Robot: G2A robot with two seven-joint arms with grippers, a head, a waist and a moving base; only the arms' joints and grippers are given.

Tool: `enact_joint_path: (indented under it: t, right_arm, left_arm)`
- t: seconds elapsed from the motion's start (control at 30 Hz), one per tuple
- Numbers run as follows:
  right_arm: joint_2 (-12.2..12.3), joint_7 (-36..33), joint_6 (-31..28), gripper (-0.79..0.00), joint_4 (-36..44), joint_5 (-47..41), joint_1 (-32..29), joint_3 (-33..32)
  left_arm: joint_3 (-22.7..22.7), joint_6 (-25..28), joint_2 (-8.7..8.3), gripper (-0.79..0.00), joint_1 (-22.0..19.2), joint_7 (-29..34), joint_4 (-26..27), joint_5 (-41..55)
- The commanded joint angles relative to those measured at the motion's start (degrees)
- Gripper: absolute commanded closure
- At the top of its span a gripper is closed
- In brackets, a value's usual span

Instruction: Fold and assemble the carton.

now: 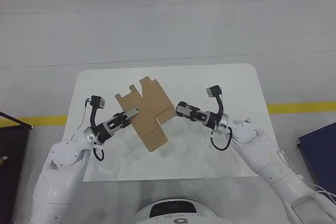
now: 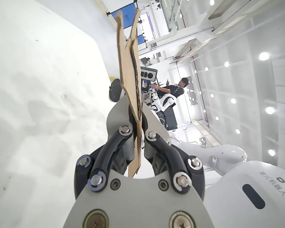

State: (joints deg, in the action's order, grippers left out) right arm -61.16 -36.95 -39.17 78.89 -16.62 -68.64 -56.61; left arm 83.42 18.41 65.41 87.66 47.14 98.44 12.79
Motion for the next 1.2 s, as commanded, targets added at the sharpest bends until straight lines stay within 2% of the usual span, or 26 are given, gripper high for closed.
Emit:
enact_joint_path:
  t: [0.0,0.13,0.47,0.57,0.63,0.67,0.77,0.8,0.83,0.87,1.17]
  right_arm:
    - [-0.2,-1.0,0.0,-0.428,0.3,-0.6,0.3,0.7]
    - [-0.7,-2.1,0.1,-0.431,0.3,-1.5,0.8,2.0]
    - [-1.6,-4.1,0.1,-0.314,-1.1,-4.0,1.4,3.3]
    - [-1.8,-4.6,0.1,-0.194,-1.3,-4.0,1.5,3.5]
    - [-1.9,-4.8,0.0,-0.028,-1.2,-4.1,1.6,3.6]
    - [-1.9,-4.9,0.0,0.000,-1.3,-4.1,1.6,3.7]
    - [-2.1,-5.6,0.1,0.000,-1.5,-4.4,1.8,3.9]
    - [-2.2,-5.8,0.2,0.000,-1.7,-4.4,1.9,4.0]
    - [-2.2,-6.1,0.3,0.000,-1.8,-4.5,2.0,4.1]
    - [-2.3,-6.4,0.3,0.000,-2.1,-4.7,2.1,4.1]
    - [-1.8,-10.6,-0.7,0.000,-6.1,-8.6,2.6,1.1]
  left_arm:
    - [0.0,0.1,-0.09,0.000,-0.1,-0.3,0.4,-1.0]
    - [-0.4,0.6,-0.15,0.000,-0.3,-1.5,1.1,-2.8]
    - [-1.0,1.5,-0.37,0.000,-0.1,-2.5,1.2,-3.6]
    - [-1.0,1.7,-0.47,0.000,0.1,-2.4,1.3,-3.6]
    - [-1.1,2.0,-0.52,0.000,0.2,-2.5,1.3,-3.7]
    - [-1.1,2.1,-0.54,0.000,0.2,-2.5,1.4,-3.7]
    - [-1.3,2.4,-0.60,0.000,0.5,-2.8,1.3,-3.8]
    - [-1.3,2.5,-0.63,-0.068,0.6,-3.0,1.2,-3.7]
    - [-1.2,2.7,-0.62,-0.357,0.8,-3.3,1.1,-2.9]
    - [-1.0,2.8,-0.62,-0.785,1.2,-3.7,1.0,-1.9]
    - [5.3,1.8,-1.37,-0.785,5.4,-3.1,-1.8,6.5]
